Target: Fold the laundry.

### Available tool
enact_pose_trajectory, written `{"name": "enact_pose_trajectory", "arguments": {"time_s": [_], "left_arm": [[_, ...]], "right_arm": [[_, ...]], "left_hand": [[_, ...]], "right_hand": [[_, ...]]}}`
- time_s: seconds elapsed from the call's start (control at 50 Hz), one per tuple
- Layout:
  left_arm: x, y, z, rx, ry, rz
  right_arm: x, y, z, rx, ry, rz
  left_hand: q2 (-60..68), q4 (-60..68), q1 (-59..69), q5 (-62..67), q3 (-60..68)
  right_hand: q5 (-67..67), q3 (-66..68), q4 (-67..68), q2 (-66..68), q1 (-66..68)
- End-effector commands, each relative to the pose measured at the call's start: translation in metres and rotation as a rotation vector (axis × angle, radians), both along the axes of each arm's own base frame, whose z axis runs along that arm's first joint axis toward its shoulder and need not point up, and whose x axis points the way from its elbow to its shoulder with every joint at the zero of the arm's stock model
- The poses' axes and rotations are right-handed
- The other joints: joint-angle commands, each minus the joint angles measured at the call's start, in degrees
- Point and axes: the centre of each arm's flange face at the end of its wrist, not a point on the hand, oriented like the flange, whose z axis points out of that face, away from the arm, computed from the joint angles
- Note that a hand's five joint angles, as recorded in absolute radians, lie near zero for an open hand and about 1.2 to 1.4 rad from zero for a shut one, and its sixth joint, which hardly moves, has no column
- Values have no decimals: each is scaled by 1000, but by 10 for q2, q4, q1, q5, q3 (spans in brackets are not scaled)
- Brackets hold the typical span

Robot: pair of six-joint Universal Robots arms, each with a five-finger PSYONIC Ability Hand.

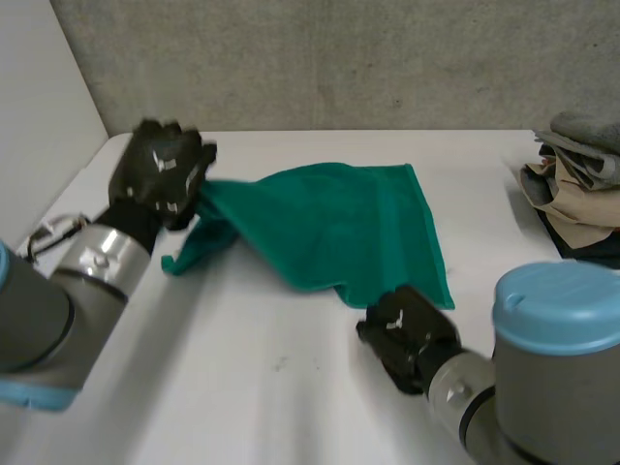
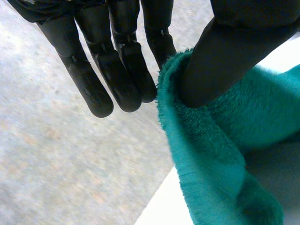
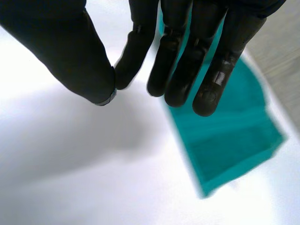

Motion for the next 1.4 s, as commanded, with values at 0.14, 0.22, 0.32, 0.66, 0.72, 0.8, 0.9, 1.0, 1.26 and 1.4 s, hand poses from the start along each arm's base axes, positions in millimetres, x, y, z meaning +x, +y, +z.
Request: {"name": "enact_pose_trajectory", "arguments": {"time_s": [0.14,0.22,0.32,0.66,0.72,0.8,0.9,1.0,1.26,1.4], "left_arm": [[10,21,1,19,-8,8],[12,23,6,13,-5,14],[15,25,8,19,-7,21],[3,27,73,-112,54,-15],[-5,33,81,-108,56,-46],[-14,42,86,-116,61,-81],[-20,50,95,-137,73,-108],[-24,54,108,-169,98,-103],[-34,72,129,-214,143,-138],[-26,85,146,-258,182,-114]], "right_arm": [[-15,-52,51,-128,-230,-168],[-14,-67,71,-168,-269,-141],[-4,-81,82,-137,-272,-63],[-6,-116,12,276,-548,-393],[-7,-101,3,364,-688,-451],[6,-81,8,400,-836,-438],[29,-62,-4,425,-883,-419],[38,-61,-18,414,-869,-465],[66,-78,-41,377,-958,-466],[65,-93,-49,266,-879,-473]], "left_hand": [[113,112,144,141,116],[113,112,144,141,116],[113,112,144,141,116],[113,112,144,141,116],[113,112,144,141,116],[113,112,144,141,116],[113,112,144,141,116],[113,112,144,141,116],[113,112,144,141,116],[113,112,144,141,116]], "right_hand": [[-406,-415,-421,-412,-352],[-463,-472,-478,-469,-409],[-541,-550,-556,-547,-488],[-541,-550,-556,-547,-488],[-541,-550,-556,-547,-488],[-541,-550,-556,-547,-488],[-541,-550,-556,-547,-488],[-541,-550,-556,-547,-488],[-541,-550,-556,-547,-488],[-534,-543,-549,-540,-480]]}}
